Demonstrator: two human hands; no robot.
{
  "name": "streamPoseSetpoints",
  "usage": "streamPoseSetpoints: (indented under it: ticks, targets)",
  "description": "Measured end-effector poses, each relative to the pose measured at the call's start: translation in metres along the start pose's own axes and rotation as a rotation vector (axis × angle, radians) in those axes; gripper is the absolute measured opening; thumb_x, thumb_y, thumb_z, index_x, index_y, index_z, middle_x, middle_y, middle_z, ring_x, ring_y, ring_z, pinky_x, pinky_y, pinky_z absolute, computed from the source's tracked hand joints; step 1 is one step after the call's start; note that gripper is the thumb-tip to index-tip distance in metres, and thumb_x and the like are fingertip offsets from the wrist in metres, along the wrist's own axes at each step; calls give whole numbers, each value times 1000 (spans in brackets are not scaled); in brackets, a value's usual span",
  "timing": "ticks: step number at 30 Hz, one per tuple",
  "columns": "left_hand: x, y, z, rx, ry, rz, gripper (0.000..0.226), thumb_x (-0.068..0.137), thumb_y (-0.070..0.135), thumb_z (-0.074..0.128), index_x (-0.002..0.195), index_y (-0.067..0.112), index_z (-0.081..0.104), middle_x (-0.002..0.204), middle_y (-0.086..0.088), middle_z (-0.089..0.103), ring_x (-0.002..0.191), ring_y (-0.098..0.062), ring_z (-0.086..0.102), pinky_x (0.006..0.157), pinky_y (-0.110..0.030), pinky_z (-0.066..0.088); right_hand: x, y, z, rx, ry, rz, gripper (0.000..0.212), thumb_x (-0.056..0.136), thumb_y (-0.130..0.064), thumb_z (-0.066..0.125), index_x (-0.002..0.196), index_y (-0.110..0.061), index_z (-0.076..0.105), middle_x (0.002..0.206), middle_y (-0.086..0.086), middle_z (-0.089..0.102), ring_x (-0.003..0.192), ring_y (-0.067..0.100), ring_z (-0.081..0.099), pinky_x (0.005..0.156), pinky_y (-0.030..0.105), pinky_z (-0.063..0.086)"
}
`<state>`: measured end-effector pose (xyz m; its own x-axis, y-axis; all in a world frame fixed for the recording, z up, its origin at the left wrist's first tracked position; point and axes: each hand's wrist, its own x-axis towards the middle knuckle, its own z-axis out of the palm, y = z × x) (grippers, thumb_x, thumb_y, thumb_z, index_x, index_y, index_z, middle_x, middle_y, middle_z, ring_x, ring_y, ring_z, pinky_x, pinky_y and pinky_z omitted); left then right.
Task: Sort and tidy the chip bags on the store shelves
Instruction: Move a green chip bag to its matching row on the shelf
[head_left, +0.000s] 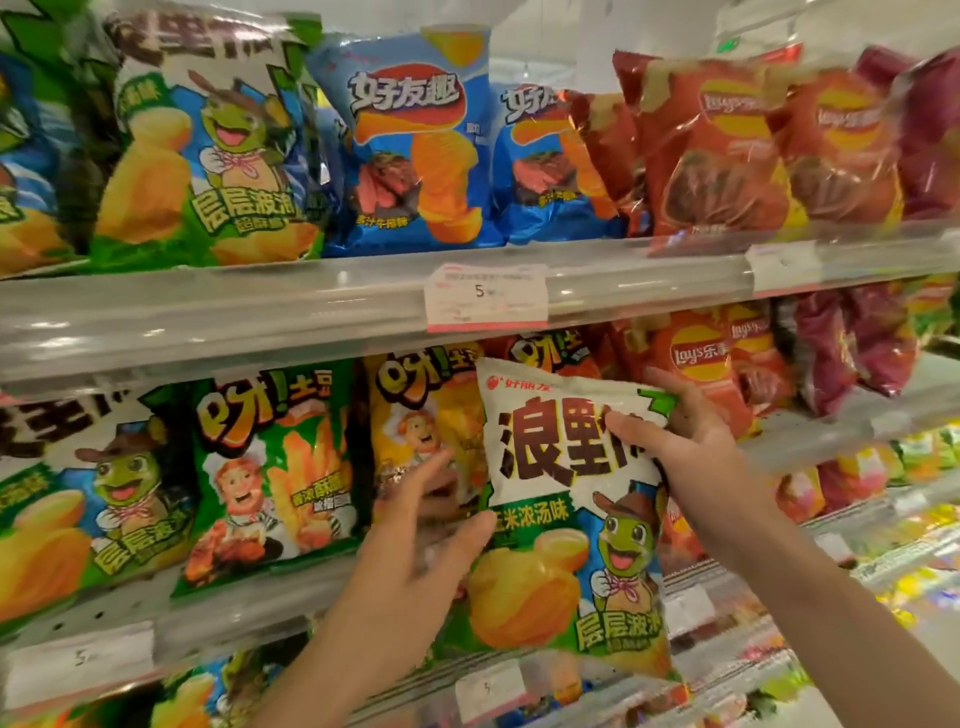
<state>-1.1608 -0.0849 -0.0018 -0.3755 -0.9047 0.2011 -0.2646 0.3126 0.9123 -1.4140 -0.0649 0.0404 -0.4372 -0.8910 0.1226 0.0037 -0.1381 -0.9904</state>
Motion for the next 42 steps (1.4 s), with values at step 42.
streamPoseSetpoints:
  ticks: [42]
  targets:
    - [77, -3, 3, 703, 473, 53, 86, 85, 72, 55, 155, 37, 19, 163, -5, 16, 145, -32, 33, 104, -49, 49, 48, -7, -29, -113, -11, 6, 63, 85, -16, 74, 139, -32, 46, 108, 3, 68, 85, 26, 72, 65, 36, 55]
